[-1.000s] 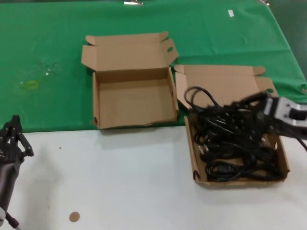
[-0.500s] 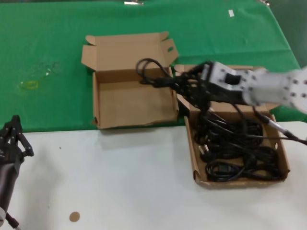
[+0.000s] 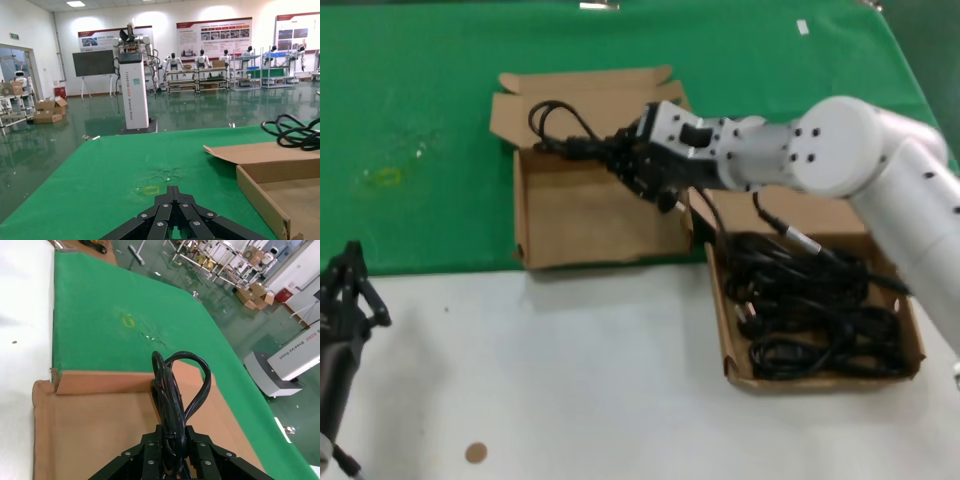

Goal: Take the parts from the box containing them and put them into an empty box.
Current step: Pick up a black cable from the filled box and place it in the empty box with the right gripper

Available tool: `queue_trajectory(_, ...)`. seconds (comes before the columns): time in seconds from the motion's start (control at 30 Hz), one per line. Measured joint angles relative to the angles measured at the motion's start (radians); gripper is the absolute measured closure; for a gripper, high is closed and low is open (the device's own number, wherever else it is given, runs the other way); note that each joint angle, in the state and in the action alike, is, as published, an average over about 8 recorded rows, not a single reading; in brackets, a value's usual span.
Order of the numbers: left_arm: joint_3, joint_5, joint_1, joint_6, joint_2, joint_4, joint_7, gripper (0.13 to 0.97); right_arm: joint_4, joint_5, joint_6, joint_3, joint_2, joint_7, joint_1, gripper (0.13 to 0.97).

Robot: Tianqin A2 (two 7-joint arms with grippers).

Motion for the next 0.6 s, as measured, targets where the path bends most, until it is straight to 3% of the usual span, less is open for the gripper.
queue_trajectory(0.3,0.0,0.0,0.0,0.0,0.0,0.0,0.0,0.953,-0.233,0.049,0.063,0.002,-0.106,-0.114,0.069,0.858)
queue_trajectory(0.6,0.0,0.0,0.0,0.0,0.0,0.0,0.0,0.953,-0.366,0.092,0.102,0.008,-0.148,-0.202,0.101,0.853)
